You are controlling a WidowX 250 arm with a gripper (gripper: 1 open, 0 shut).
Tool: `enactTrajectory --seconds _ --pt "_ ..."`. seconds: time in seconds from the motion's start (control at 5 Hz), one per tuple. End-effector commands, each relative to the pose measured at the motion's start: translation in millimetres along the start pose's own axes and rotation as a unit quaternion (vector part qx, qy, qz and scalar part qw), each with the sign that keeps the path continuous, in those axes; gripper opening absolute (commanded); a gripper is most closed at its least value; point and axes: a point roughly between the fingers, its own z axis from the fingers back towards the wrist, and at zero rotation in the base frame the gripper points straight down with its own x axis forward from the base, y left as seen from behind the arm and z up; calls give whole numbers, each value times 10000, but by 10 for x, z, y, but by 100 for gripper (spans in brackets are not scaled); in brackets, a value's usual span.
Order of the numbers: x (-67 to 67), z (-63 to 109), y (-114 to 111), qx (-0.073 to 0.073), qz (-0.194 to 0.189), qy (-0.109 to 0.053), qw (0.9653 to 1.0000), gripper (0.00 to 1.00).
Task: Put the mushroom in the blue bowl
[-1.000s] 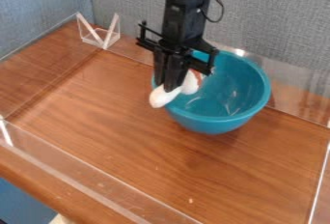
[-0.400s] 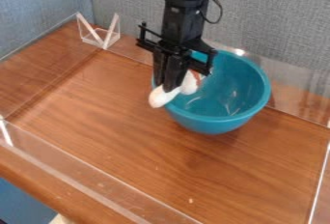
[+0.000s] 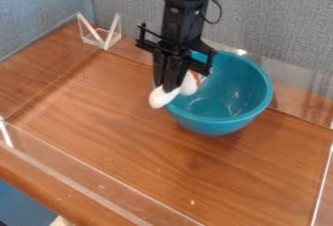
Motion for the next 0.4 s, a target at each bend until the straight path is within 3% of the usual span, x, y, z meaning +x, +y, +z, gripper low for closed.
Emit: enactTrajectory --seconds 0.0,0.2 --pt "73 148 73 27 87 -285 9996 0" --pt "80 138 84 26 105 -275 9996 0"
